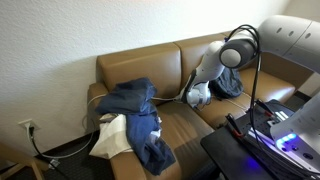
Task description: Pick the charger on the couch and put it on the shoulder of the couch
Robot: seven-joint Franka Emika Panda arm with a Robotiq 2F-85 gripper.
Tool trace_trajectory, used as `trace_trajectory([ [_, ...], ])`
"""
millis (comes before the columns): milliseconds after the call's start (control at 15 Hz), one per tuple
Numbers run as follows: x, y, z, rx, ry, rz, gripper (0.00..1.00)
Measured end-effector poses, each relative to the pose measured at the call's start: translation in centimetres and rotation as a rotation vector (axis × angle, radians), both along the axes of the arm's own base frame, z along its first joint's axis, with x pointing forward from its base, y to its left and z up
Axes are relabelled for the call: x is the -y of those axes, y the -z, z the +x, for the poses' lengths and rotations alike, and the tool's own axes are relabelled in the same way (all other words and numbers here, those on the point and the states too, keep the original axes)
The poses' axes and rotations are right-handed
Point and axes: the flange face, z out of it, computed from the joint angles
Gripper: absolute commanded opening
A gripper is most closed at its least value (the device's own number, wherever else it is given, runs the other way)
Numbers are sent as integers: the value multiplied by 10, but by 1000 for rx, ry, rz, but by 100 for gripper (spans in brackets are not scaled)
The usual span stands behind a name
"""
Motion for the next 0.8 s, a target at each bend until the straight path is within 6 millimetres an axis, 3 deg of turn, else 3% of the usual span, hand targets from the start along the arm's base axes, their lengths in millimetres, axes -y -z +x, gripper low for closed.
trace_trajectory([
  [267, 2, 0, 1, -2, 16, 3, 10],
  [333, 3, 1, 1, -8, 21, 8, 54],
  [467, 5, 3, 0, -30, 34, 21, 51],
  [800, 6, 8, -2, -70, 35, 46, 87],
])
